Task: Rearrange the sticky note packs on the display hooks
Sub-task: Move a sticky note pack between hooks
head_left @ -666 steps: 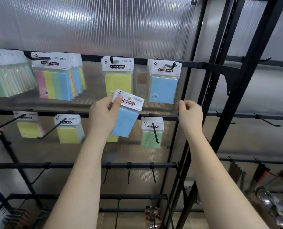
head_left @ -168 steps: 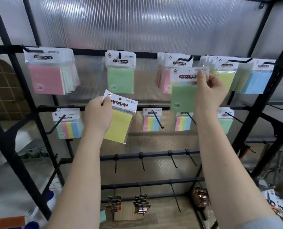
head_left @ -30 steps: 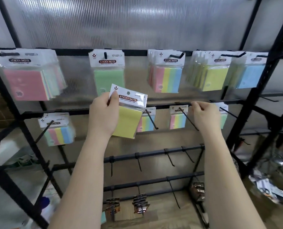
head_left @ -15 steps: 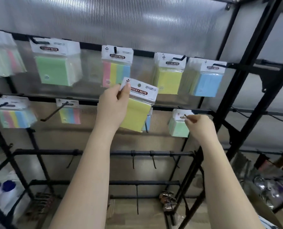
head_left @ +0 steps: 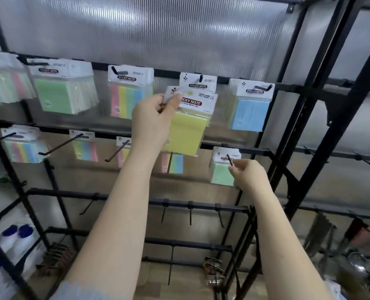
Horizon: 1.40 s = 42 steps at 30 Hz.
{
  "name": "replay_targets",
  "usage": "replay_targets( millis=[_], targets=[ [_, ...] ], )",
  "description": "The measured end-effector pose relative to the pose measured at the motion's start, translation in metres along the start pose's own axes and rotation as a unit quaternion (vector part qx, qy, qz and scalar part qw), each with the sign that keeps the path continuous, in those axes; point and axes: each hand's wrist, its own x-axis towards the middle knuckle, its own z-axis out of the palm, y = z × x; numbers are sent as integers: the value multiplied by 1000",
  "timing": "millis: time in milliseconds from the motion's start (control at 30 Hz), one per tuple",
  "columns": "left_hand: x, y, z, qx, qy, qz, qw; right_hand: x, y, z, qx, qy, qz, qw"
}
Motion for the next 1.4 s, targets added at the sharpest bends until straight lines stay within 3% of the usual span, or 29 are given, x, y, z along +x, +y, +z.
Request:
replay_targets(
  millis=[767, 1133, 1400],
  targets=[
    [61, -31, 59, -90, 6, 8, 996, 46, 9, 20, 16, 31, 2, 999],
    [76, -50, 73, -31, -4, -12, 999, 67, 18, 22, 15, 28, 4, 999],
    [83, -59, 86, -13, 50, -11, 999, 85, 27, 22, 28, 32, 17, 999]
  ],
)
